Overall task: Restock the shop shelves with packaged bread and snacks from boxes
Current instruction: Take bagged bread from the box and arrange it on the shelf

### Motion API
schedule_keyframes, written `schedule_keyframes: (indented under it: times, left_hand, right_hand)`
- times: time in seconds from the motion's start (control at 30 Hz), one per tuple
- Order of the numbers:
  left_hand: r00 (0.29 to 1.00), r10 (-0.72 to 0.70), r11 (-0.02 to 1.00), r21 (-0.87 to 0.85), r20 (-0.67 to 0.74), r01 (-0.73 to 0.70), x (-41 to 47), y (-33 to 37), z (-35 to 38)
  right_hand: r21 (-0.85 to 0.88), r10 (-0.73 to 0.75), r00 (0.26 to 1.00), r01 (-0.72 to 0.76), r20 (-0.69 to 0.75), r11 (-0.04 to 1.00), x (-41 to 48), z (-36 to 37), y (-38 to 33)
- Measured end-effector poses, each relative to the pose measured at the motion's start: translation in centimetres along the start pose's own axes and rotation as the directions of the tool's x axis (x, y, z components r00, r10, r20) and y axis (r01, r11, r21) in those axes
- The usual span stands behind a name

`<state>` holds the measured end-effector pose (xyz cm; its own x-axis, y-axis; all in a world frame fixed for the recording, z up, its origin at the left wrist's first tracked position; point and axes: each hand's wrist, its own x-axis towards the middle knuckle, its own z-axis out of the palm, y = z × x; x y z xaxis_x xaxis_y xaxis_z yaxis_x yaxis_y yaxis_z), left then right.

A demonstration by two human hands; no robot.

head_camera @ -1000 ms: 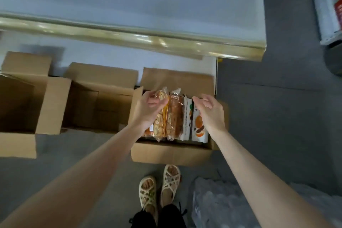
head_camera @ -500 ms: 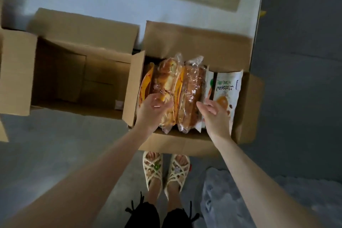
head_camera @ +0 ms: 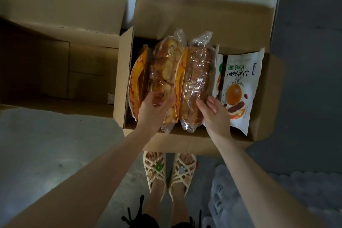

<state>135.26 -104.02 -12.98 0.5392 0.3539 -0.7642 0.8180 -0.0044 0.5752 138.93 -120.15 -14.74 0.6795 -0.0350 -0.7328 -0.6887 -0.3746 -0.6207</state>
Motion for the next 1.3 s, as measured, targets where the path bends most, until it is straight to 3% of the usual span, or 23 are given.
schedule_keyframes:
  times: [0.07, 0.37, 0.57, 0.7, 0.83, 0.93, 1.17, 1.3]
  left_hand:
    - [1.000, 0.002, 1.000, 0.003, -0.006, -0.002, 0.5, -0.4, 0.1]
    - [0.999, 0.040, 0.999, 0.011, -0.023, -0.039, 1.3, -1.2, 0.3]
    - [0.998, 0.054, 0.998, 0.026, -0.039, -0.053, 1.4, -1.6, 0.7]
    - [0.998, 0.057, 0.998, 0.026, -0.042, -0.056, 1.3, -1.5, 0.7]
    - [0.998, 0.052, 0.998, 0.023, -0.034, -0.051, 0.5, -1.2, 0.6]
    - [0.999, 0.043, 0.999, 0.020, -0.026, -0.043, -0.3, -1.0, 0.5]
    - [0.999, 0.032, 0.999, -0.009, -0.025, -0.032, -3.8, 1.2, 0.6]
    - [0.998, 0.022, 1.000, -0.013, 0.057, -0.021, -6.3, 3.7, 1.1]
  right_hand:
    - [0.029, 0.018, 1.000, -0.018, 0.007, 0.999, 0.2, 0.4, 0.3]
    - [-0.156, 0.006, 1.000, -0.010, -0.029, 0.988, 2.1, 1.7, 1.1]
    - [-0.194, -0.026, 0.984, -0.009, -0.176, 0.981, 2.8, 2.2, 1.6]
    - [-0.149, -0.040, 0.965, 0.001, -0.260, 0.989, 2.7, 2.1, 1.5]
    - [-0.001, 0.013, 0.956, -0.014, -0.291, 1.000, 2.0, 1.5, 0.9]
    - [0.113, 0.028, 0.958, 0.004, -0.284, 0.994, 1.3, 0.7, 0.0]
    - [0.170, -0.022, 0.967, 0.067, -0.255, 0.983, -2.4, -2.0, -2.6]
    - [0.225, -0.031, 0.977, 0.080, -0.213, 0.971, -5.6, -3.2, -4.1]
